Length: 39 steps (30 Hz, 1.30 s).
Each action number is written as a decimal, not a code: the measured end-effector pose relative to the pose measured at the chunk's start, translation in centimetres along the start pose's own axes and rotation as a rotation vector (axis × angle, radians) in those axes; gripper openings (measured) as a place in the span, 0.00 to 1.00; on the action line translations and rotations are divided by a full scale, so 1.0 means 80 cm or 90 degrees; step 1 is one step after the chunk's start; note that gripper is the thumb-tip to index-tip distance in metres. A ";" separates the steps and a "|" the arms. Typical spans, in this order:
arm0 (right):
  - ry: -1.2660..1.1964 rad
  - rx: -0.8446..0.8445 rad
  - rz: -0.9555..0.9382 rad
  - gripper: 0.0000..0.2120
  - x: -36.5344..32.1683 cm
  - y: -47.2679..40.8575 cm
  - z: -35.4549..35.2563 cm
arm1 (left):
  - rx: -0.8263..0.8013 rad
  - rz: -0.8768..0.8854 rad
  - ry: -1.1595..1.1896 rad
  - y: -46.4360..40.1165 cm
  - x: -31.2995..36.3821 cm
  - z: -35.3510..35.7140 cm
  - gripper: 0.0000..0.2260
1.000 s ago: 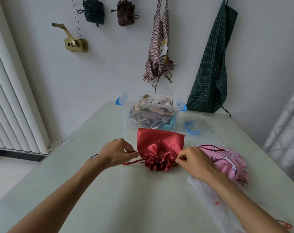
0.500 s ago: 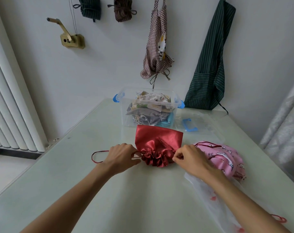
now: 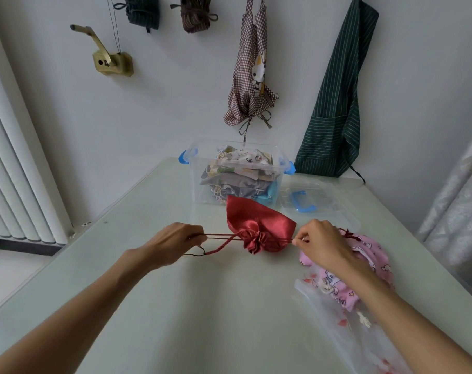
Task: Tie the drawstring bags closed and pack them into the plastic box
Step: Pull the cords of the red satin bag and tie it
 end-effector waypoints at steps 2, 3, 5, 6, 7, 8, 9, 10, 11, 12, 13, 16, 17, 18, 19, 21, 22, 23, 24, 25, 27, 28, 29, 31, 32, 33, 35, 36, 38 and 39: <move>0.006 -0.016 0.006 0.07 -0.004 0.004 0.007 | -0.010 -0.018 -0.004 0.004 -0.010 0.004 0.12; 0.005 -0.019 0.008 0.07 -0.006 0.005 0.011 | -0.013 -0.026 0.004 0.005 -0.013 0.006 0.12; 0.021 -0.010 0.011 0.08 -0.008 0.006 0.016 | -0.020 -0.049 0.025 0.004 -0.018 0.007 0.13; 0.040 -0.001 0.011 0.07 -0.008 0.005 0.017 | -0.020 -0.062 0.026 0.003 -0.020 0.007 0.13; 0.060 0.008 0.008 0.07 -0.010 0.005 0.019 | -0.014 -0.077 0.017 0.004 -0.021 0.007 0.13; 0.081 0.015 0.003 0.07 -0.013 0.005 0.021 | -0.004 -0.098 -0.002 0.003 -0.022 0.007 0.12; 0.098 0.016 -0.002 0.07 -0.017 0.007 0.024 | 0.006 -0.120 -0.021 0.004 -0.021 0.008 0.10; 0.107 0.012 -0.004 0.07 -0.019 0.010 0.028 | 0.015 -0.145 -0.037 0.004 -0.019 0.009 0.10; 0.108 0.008 -0.005 0.08 -0.021 0.013 0.032 | 0.025 -0.166 -0.049 0.005 -0.019 0.008 0.10; 0.103 0.005 -0.005 0.08 -0.020 0.015 0.034 | 0.029 -0.176 -0.067 0.006 -0.018 0.006 0.10; 0.098 0.001 -0.007 0.08 -0.020 0.018 0.035 | 0.030 -0.179 -0.085 0.008 -0.016 0.002 0.13; 0.079 -0.008 -0.014 0.07 -0.021 0.024 0.030 | 0.089 -0.207 -0.109 0.016 -0.008 -0.019 0.21; 0.072 -0.006 -0.018 0.08 -0.023 0.025 0.026 | 0.132 -0.214 -0.102 0.019 -0.001 -0.027 0.20; 0.068 0.001 -0.025 0.09 -0.026 0.025 0.022 | 0.151 -0.222 -0.086 0.022 0.007 -0.029 0.16; 0.063 0.011 -0.031 0.10 -0.027 0.025 0.018 | 0.138 -0.233 -0.050 0.024 0.016 -0.027 0.12; 0.055 0.025 -0.042 0.13 -0.032 0.023 0.011 | 0.050 -0.287 0.105 0.025 0.032 -0.006 0.06; 0.055 0.027 -0.046 0.15 -0.034 0.023 0.009 | 0.013 -0.335 0.201 0.026 0.039 0.006 0.07; 0.057 0.024 -0.053 0.17 -0.037 0.023 0.009 | -0.013 -0.387 0.284 0.027 0.045 0.017 0.07; 0.061 0.020 -0.064 0.19 -0.041 0.023 0.010 | -0.023 -0.433 0.346 0.026 0.049 0.027 0.07; 0.062 0.019 -0.078 0.20 -0.047 0.023 0.011 | -0.019 -0.469 0.388 0.025 0.051 0.036 0.07; 0.054 0.023 -0.116 0.20 -0.062 0.023 0.018 | 0.011 -0.526 0.443 0.018 0.050 0.051 0.10; 0.048 0.020 -0.133 0.19 -0.069 0.023 0.023 | 0.031 -0.549 0.461 0.015 0.048 0.057 0.11; 0.043 0.014 -0.143 0.19 -0.075 0.023 0.029 | 0.048 -0.573 0.475 0.012 0.047 0.062 0.13; 0.048 -0.014 -0.140 0.18 -0.078 0.023 0.043 | 0.067 -0.620 0.508 0.009 0.047 0.066 0.14; 0.058 -0.027 -0.135 0.16 -0.077 0.022 0.049 | 0.066 -0.640 0.536 0.008 0.047 0.068 0.14; 0.064 -0.033 -0.127 0.15 -0.073 0.021 0.053 | 0.062 -0.655 0.569 0.006 0.048 0.070 0.15; 0.055 -0.026 -0.108 0.11 -0.066 0.019 0.057 | 0.052 -0.670 0.627 0.002 0.049 0.072 0.16; 0.047 -0.019 -0.101 0.10 -0.063 0.018 0.057 | 0.042 -0.673 0.645 0.000 0.049 0.073 0.16; 0.028 -0.013 -0.092 0.09 -0.060 0.018 0.056 | 0.035 -0.674 0.660 -0.002 0.049 0.072 0.17; 0.017 -0.012 -0.087 0.09 -0.060 0.017 0.055 | 0.035 -0.671 0.664 -0.002 0.050 0.071 0.16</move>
Point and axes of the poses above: each hand's wrist, its own y-axis away from the middle knuckle, its own z-axis out of the palm, x = y × z, the point moved 6 cm from there along -y, towards the middle knuckle, and after that the axes turned 14 degrees about x, right-handed, at the moved point
